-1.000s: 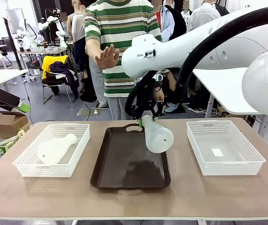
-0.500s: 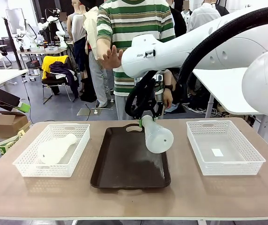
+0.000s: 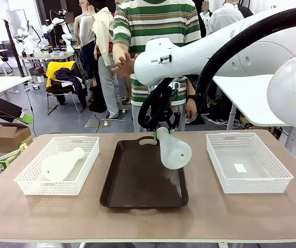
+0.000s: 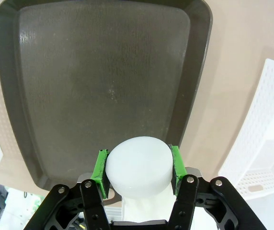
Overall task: Prepare the laboratory tools.
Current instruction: Place the picked Big flask upright in the Handle tray as instructed by the person.
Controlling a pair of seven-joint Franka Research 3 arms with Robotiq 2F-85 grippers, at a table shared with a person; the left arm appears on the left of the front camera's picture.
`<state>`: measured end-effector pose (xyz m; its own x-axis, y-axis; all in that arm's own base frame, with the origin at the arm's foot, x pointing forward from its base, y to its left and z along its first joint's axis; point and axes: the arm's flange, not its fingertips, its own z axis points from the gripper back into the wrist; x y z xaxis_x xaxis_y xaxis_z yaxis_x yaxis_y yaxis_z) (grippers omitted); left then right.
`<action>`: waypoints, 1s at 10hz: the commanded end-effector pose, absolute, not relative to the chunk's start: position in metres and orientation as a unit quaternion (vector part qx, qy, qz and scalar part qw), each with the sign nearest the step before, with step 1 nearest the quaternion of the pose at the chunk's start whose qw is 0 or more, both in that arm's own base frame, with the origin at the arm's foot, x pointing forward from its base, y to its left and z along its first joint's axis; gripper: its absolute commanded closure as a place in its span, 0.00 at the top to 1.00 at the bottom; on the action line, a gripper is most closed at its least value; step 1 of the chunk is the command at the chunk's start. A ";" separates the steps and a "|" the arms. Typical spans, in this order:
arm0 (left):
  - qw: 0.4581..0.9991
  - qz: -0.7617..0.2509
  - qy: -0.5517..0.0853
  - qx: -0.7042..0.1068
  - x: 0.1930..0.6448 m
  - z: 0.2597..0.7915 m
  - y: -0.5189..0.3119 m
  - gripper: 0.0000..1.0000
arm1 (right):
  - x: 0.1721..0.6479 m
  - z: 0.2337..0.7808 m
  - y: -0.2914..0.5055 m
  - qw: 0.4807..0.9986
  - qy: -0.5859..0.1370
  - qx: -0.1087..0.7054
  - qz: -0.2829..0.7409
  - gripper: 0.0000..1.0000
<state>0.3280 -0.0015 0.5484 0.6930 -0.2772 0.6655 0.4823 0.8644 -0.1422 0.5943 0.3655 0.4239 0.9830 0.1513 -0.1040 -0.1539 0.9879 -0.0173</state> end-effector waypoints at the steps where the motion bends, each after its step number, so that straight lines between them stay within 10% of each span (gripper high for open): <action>1: 0.906 -0.217 -0.329 -0.152 0.328 0.547 0.003 1.00 | 0.592 0.423 0.363 0.996 0.051 -0.011 0.076 0.00; 10: 0.906 -0.217 -0.329 -0.152 0.328 0.547 0.003 1.00 | 0.592 0.423 0.363 0.996 0.051 -0.011 0.076 0.00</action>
